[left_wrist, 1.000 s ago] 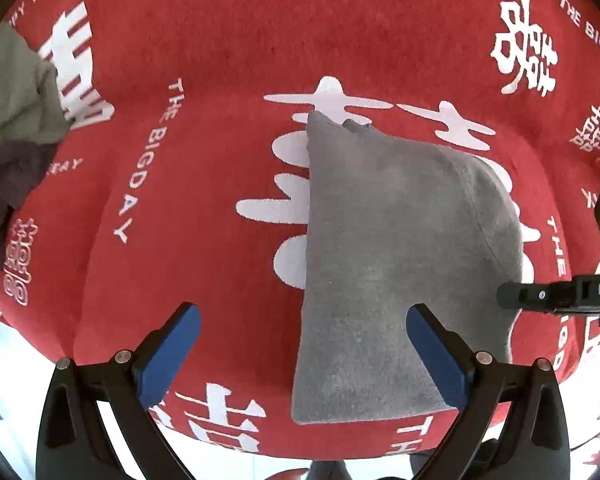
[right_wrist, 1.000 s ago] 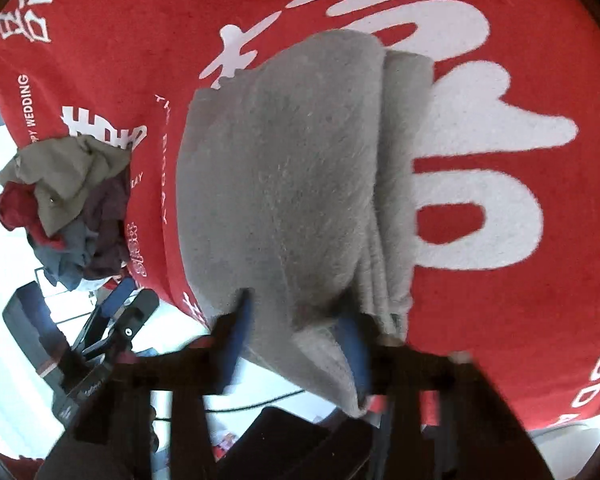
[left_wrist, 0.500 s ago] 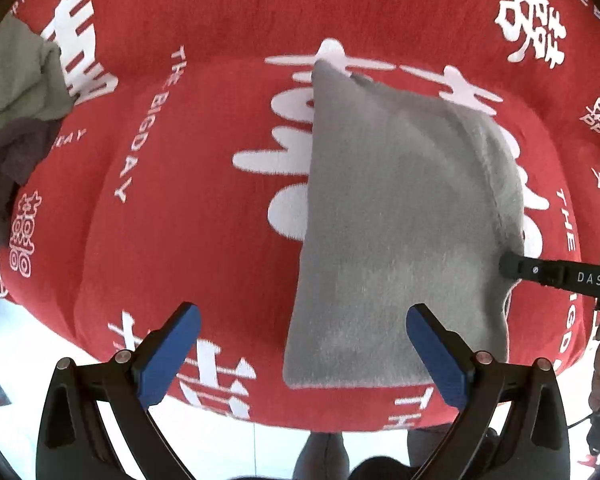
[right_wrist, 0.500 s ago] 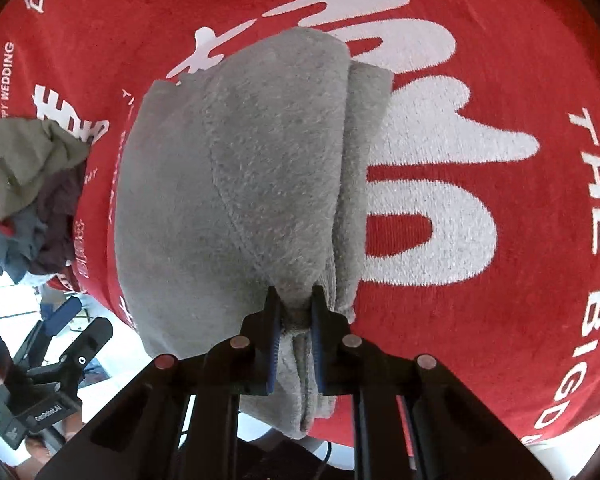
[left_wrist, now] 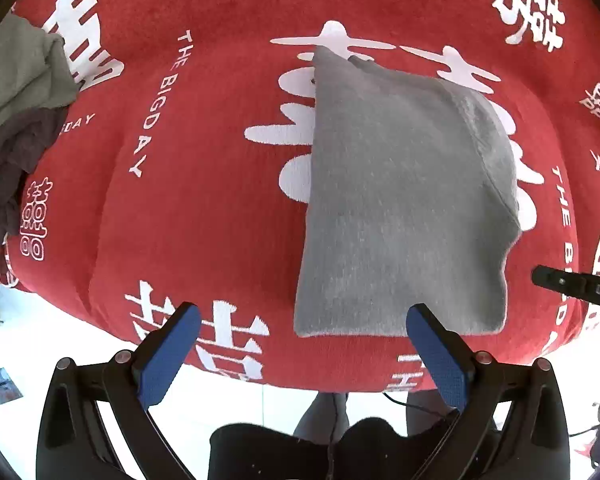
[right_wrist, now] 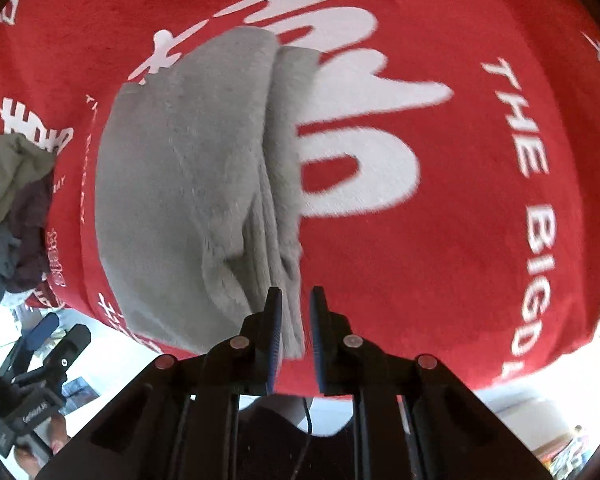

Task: Fold small clothes

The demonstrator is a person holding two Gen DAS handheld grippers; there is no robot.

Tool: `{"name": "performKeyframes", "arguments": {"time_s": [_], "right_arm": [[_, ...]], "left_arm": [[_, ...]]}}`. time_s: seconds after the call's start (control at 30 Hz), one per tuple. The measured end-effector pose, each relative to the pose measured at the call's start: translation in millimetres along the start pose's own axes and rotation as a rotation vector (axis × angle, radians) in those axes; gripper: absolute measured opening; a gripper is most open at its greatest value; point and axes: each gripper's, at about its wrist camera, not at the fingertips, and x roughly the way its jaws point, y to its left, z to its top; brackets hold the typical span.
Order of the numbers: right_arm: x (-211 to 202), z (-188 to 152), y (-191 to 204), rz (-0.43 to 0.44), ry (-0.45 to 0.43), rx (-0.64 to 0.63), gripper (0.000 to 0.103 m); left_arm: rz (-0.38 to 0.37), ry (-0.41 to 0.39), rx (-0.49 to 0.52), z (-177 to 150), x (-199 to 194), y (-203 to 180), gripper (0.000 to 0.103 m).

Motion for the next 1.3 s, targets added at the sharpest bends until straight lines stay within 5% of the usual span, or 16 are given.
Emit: {"name": "performKeyframes", "arguments": {"time_s": [0.2, 0.23, 0.3, 0.33, 0.53, 0.67, 1.3], "right_arm": [[-27.2, -22.9, 10.3, -0.058, -0.022, -0.008, 0.023], [-31.7, -25.8, 15.4, -0.070, -0.033, -0.015, 0.030], [-48.3, -32.4, 29.6, -0.095, -0.084, -0.038, 0.079], [-55.3, -34.9, 35.9, -0.100, -0.112, -0.047, 0.084], [-95.3, -45.6, 78.6, -0.143, -0.262, -0.090, 0.086], [-109.0, -52.8, 99.4, -0.150, -0.300, -0.117, 0.103], [-120.2, -66.7, 115.7, -0.242, -0.212, -0.077, 0.103]], "left_arm": [[0.017, -0.006, 0.060, -8.4, -17.5, -3.3, 0.103], [0.019, -0.012, 0.072, -10.1, -22.5, -4.2, 0.103], [0.022, -0.026, 0.087, -13.1, -33.0, -4.9, 0.103], [0.022, -0.029, 0.091, -13.3, -36.6, -4.4, 0.103], [0.007, -0.036, 0.082, -12.5, -59.6, 4.5, 0.103], [0.009, -0.059, 0.080, -11.6, -77.9, 11.1, 0.103], [0.031, -0.122, 0.038, -7.2, -118.8, 36.6, 0.103]]}}
